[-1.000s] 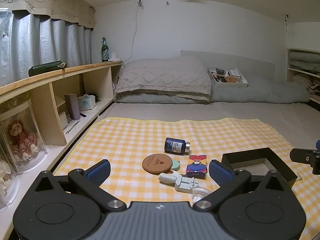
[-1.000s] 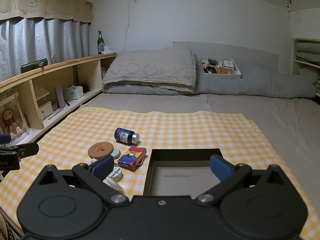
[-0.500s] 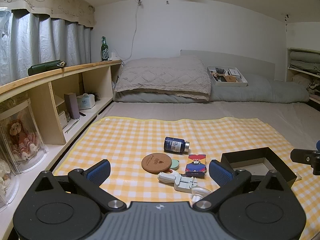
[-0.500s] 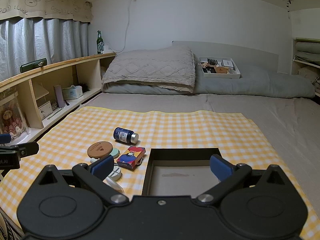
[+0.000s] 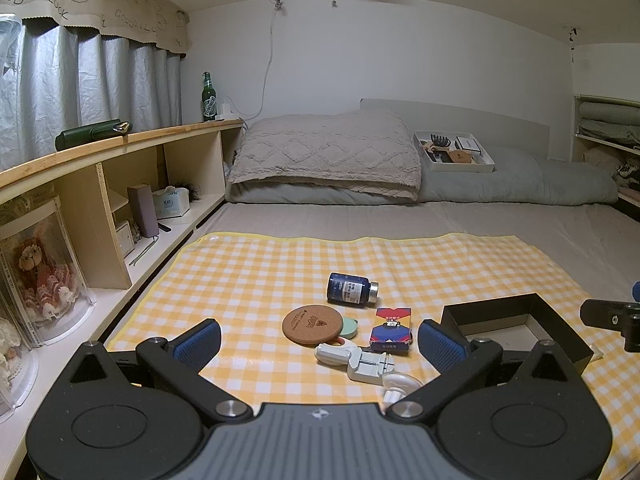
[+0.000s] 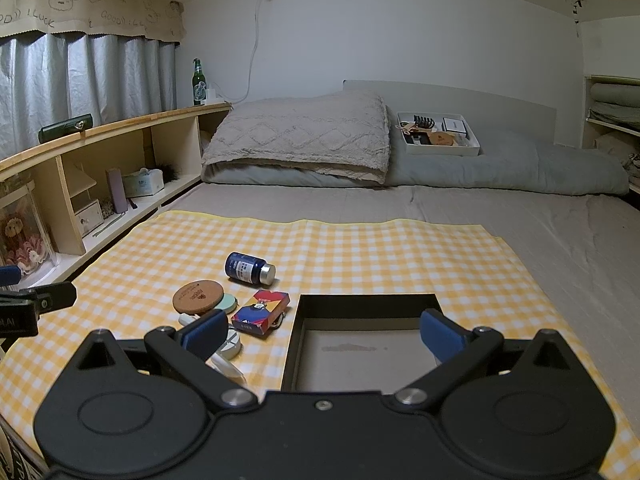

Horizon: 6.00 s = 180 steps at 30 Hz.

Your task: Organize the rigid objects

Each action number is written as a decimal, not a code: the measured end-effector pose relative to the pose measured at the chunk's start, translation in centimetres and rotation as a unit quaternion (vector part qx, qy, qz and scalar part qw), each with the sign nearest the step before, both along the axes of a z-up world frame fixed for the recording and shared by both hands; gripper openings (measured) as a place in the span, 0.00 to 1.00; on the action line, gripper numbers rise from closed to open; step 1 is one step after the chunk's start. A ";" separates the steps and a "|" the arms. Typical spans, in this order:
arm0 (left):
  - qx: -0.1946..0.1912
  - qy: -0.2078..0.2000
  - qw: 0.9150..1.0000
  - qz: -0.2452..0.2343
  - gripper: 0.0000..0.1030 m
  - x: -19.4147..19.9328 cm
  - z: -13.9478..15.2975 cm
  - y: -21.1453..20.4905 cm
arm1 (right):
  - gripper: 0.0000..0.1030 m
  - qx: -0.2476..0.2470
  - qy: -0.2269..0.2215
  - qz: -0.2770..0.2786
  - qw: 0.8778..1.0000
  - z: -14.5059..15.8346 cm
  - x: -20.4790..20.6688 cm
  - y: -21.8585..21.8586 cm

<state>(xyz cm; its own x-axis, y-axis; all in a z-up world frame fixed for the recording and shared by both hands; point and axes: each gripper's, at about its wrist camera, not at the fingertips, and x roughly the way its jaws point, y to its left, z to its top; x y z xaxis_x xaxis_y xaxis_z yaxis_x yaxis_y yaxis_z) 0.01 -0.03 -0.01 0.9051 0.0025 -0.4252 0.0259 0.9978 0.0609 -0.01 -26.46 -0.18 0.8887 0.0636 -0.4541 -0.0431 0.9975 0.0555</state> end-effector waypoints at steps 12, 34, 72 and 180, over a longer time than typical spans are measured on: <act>-0.002 0.001 1.000 0.000 1.00 0.0 -0.7 -0.6 | 1.00 0.000 0.000 0.000 1.000 -0.1 0.0 0.0; -0.003 0.002 1.000 0.000 1.00 -0.1 -0.5 -0.5 | 1.00 -0.001 0.001 -0.001 1.000 -0.2 0.1 -0.1; 0.057 0.012 0.996 -0.065 1.00 12.2 2.0 0.0 | 1.00 0.016 0.019 -0.055 0.998 1.5 7.6 -9.2; -0.047 0.293 0.925 -0.238 1.00 25.7 -12.7 -23.5 | 0.03 0.040 0.313 -0.047 0.948 -10.1 17.6 -13.4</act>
<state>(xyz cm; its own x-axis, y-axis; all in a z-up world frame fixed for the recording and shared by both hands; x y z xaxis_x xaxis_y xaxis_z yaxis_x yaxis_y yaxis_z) 25.72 -23.57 -12.74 0.4071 -0.3995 -0.8214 0.4653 0.8645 -0.1898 17.60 -39.87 -10.30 0.4505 0.0544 -0.8911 0.1110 0.9870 0.1164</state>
